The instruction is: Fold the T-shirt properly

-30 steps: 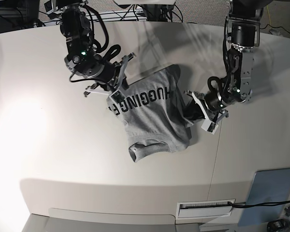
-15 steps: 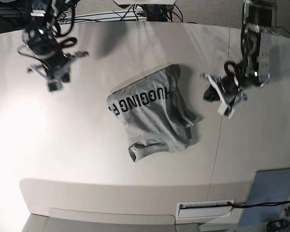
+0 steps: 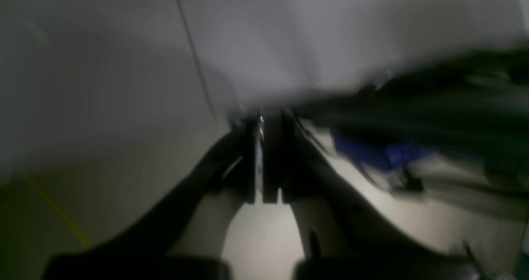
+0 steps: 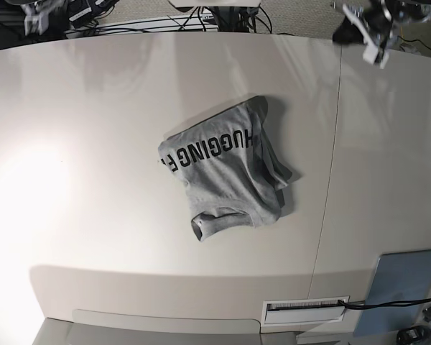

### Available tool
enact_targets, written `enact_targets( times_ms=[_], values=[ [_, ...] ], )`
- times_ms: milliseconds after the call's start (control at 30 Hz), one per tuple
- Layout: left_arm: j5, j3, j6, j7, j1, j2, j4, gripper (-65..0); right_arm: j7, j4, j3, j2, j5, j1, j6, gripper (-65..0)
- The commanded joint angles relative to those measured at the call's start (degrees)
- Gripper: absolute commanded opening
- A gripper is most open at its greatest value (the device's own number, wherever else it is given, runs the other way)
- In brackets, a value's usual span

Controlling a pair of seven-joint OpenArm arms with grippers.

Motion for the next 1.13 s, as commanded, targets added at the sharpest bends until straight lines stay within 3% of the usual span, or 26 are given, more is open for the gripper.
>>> enact_targets(
  times_ms=[0, 133, 233, 333, 433, 533, 633, 700, 867, 1100],
  values=[
    [-1.0, -0.3, -1.7, -0.3, 2.4, 0.0, -0.7, -63.9, 0.5, -1.5, 0.4, -0.7, -0.7, -1.6, 0.9, -65.0],
    [-0.2, -0.3, -5.5, -0.5, 4.5, 4.8, -10.1, -63.9, 1.8, -15.6, 0.4, -2.2, -3.4, -0.5, 4.9, -65.0],
    [4.7, -0.3, -5.5, -5.4, 2.3, 8.2, -21.3, -61.8, 8.1, -30.8, 0.4, -0.7, -8.0, 3.9, 7.5, -65.0],
    [13.6, -0.3, -5.5, -13.9, -3.1, 10.5, -34.8, -59.4, 15.1, -48.9, 0.4, 3.5, -13.2, 10.8, 9.2, -65.0],
    [23.3, -0.3, -5.5, -17.6, -11.3, 11.6, -49.3, -59.4, 23.1, -68.2, 0.4, 9.1, -19.8, 18.8, 9.6, -65.0],
    [28.8, -0.3, -5.5, -22.5, -19.7, 11.6, -63.3, -59.4, 32.3, -86.2, 0.4, 15.0, -25.0, 26.4, 9.6, -65.0],
    [34.1, -0.3, -5.5, -25.8, -27.9, 11.6, -73.8, -59.4, 38.6, -98.6, 0.4, 19.8, -26.2, 33.2, 9.6, -65.0],
    [36.1, -0.3, -5.3, -25.8, -32.7, 11.6, -78.8, -59.3, 38.4, -102.6, 0.4, 21.5, -25.9, 37.2, 9.6, -65.0],
    [40.2, -0.3, 3.8, -21.4, -41.2, 11.6, -86.6, -59.4, 32.4, -103.9, 0.4, 21.9, -25.9, 43.6, 9.6, -65.0],
    [39.6, -0.3, 4.7, -22.9, -42.8, 11.6, -89.4, -59.3, 34.7, -103.9, 0.4, 21.9, -25.9, 44.5, 9.6, -65.0]
  ],
)
